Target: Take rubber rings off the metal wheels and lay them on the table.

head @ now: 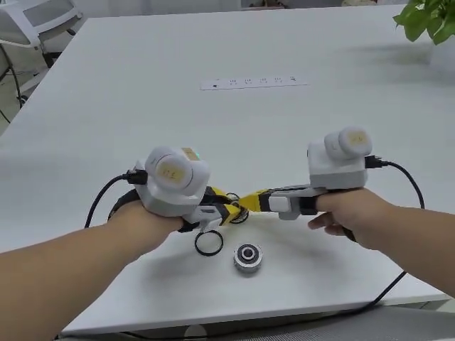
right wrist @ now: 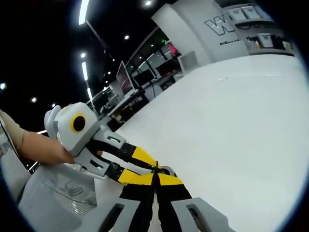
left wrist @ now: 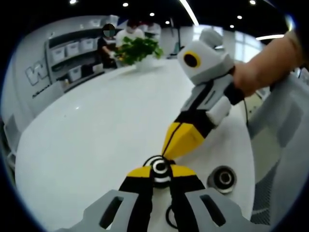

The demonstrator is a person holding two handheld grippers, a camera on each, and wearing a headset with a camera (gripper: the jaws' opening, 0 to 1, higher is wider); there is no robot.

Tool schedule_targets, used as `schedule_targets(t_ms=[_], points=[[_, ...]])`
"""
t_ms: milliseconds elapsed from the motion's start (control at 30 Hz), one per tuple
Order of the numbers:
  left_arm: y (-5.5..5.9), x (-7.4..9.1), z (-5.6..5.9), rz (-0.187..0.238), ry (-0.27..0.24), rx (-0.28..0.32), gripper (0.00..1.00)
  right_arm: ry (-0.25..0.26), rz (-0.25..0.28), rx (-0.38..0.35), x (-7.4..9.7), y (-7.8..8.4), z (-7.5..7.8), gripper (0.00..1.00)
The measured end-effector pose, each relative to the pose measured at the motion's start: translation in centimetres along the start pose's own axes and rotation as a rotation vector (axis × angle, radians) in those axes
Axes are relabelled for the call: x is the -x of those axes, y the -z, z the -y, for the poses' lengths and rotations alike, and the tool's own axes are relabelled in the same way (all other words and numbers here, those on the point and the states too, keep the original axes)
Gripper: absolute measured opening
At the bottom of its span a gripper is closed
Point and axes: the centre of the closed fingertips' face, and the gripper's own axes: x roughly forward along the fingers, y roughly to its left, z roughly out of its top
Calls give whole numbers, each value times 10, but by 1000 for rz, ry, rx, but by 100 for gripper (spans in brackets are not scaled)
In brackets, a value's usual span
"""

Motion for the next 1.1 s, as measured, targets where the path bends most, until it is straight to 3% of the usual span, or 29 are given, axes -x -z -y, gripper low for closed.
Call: schedule_targets(t_ms=[533, 800, 1100], points=[[-3, 5, 1, 5, 13, -30, 15, 13, 7, 2, 4, -3, 4, 0], [-11, 22, 3, 51, 42, -15, 22, 7, 19, -7, 7, -6, 2, 0], [-18, 46, 2, 102, 59, 41, 35, -31, 26, -7, 9, -9, -12, 0]])
